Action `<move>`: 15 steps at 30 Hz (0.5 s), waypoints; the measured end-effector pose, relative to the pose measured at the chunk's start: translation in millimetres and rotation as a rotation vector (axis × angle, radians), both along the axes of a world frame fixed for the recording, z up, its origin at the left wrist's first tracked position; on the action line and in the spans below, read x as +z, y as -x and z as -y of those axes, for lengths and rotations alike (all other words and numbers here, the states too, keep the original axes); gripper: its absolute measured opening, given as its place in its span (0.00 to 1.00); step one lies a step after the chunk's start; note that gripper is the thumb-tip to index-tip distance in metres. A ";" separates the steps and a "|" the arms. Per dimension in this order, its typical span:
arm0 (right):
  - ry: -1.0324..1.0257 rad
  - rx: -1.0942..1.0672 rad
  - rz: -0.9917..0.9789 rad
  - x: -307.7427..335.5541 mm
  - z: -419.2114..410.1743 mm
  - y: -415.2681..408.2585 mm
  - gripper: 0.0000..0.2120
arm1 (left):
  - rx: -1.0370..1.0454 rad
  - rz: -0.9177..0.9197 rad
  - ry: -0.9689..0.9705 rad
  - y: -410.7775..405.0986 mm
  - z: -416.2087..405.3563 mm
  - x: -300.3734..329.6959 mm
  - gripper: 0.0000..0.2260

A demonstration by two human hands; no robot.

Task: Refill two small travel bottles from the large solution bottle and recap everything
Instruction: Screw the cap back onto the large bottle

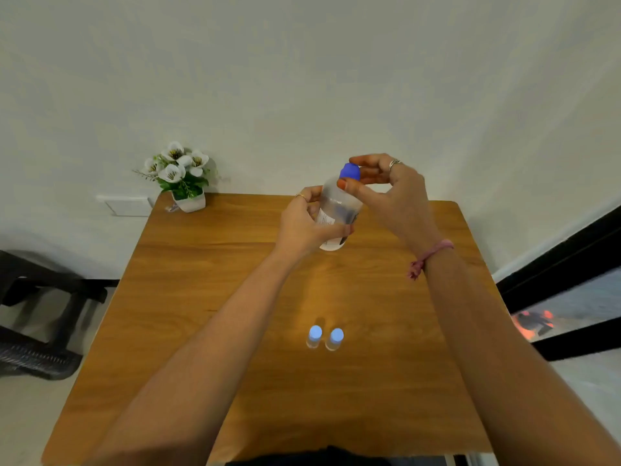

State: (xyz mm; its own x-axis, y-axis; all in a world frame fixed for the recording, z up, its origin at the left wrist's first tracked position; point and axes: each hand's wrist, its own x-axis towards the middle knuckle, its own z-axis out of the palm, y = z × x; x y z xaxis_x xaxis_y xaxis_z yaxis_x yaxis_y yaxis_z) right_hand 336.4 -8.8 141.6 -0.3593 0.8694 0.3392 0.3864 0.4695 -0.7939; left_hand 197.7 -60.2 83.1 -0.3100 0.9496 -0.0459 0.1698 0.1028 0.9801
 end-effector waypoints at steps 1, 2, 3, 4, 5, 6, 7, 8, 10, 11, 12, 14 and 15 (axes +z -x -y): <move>0.030 0.003 0.015 -10.7 2.5 -1.2 0.18 | -0.003 0.001 0.019 0.4 2.0 -10.6 0.36; 0.048 0.006 0.035 -21.5 5.4 -2.4 0.18 | -0.009 -0.001 0.037 0.2 4.6 -20.8 0.35; 0.058 0.008 0.052 -31.8 7.8 -3.8 0.19 | -0.016 -0.007 0.053 0.1 6.9 -30.0 0.35; 0.070 0.007 0.060 -43.0 10.0 -5.2 0.19 | -0.022 -0.016 0.070 -0.2 9.4 -39.5 0.35; 0.088 -0.001 0.063 -53.8 11.6 -6.7 0.19 | -0.027 -0.025 0.087 -0.4 11.4 -48.0 0.35; 0.110 -0.009 0.066 -63.6 13.7 -8.2 0.20 | -0.033 -0.035 0.101 -0.9 13.3 -55.5 0.35; 0.136 -0.016 0.070 -73.3 15.4 -9.5 0.20 | -0.042 -0.043 0.117 -1.1 15.1 -62.9 0.35; 0.158 -0.018 0.072 -81.8 16.9 -10.6 0.21 | -0.055 -0.052 0.132 -1.4 16.7 -68.9 0.35; 0.195 -0.018 0.077 -98.0 19.2 -12.9 0.21 | -0.083 -0.054 0.168 -2.3 18.5 -82.6 0.35; 0.215 -0.016 0.079 -104.9 20.3 -14.1 0.21 | -0.095 -0.052 0.186 -2.9 19.1 -89.8 0.34; 0.240 -0.013 0.083 -111.2 21.4 -15.6 0.21 | -0.104 -0.050 0.206 -3.9 19.7 -95.9 0.33; 0.282 -0.004 0.094 -122.8 23.8 -18.1 0.21 | -0.121 -0.055 0.243 -5.7 20.6 -106.6 0.32; 0.294 -0.003 0.100 -128.6 25.0 -19.4 0.21 | -0.129 -0.053 0.258 -6.4 21.2 -111.3 0.31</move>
State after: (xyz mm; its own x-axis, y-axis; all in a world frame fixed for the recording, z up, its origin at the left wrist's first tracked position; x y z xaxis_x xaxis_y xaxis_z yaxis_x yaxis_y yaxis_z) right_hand 355.8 -33.8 13.0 -0.3755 0.9261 0.0363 0.4708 0.2243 -0.8532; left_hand 204.2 -81.4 -28.2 -0.1957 0.9405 -0.2778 0.2484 0.3216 0.9137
